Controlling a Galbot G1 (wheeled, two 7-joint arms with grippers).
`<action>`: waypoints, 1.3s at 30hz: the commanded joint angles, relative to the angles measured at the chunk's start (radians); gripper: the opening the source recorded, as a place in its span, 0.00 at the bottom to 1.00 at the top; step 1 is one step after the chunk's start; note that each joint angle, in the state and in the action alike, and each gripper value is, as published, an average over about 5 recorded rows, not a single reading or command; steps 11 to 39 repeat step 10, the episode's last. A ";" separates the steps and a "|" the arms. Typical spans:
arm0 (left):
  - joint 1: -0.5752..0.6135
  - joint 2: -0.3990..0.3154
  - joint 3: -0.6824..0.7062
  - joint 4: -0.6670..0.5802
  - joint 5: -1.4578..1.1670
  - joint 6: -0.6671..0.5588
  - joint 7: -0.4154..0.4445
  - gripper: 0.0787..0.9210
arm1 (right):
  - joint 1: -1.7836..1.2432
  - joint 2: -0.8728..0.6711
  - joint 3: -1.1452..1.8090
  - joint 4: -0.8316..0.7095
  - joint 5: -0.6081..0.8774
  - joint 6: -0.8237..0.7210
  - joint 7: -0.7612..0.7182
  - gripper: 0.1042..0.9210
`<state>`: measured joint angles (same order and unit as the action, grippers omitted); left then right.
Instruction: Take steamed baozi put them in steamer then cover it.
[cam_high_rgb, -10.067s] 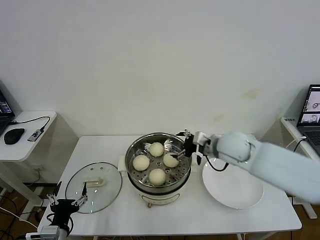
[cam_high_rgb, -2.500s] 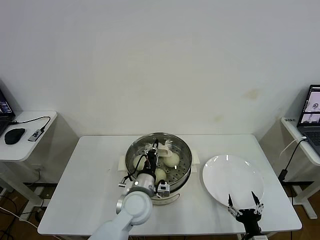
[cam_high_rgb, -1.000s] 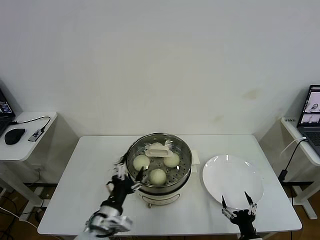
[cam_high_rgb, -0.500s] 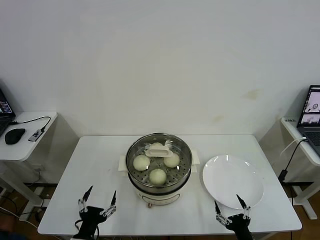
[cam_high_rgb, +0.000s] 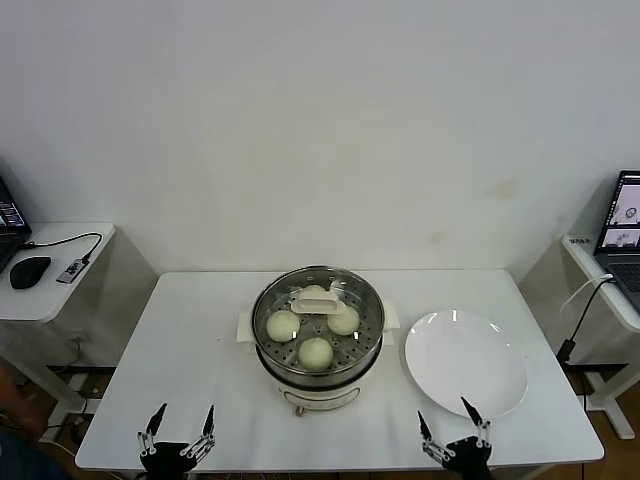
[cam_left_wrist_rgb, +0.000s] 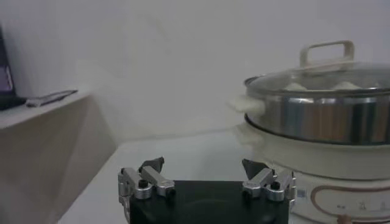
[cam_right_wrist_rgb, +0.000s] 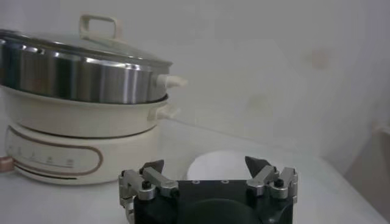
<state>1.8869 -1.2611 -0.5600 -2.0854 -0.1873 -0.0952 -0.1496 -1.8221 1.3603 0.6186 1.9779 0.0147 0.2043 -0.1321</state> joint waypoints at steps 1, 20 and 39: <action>0.025 -0.020 -0.015 0.052 -0.010 -0.038 0.011 0.88 | -0.011 -0.010 -0.016 0.008 -0.010 0.005 0.001 0.88; 0.010 -0.005 -0.018 0.064 0.000 -0.033 0.039 0.88 | -0.007 0.001 -0.008 -0.012 -0.066 0.023 0.008 0.88; 0.010 -0.005 -0.018 0.064 0.000 -0.033 0.039 0.88 | -0.007 0.001 -0.008 -0.012 -0.066 0.023 0.008 0.88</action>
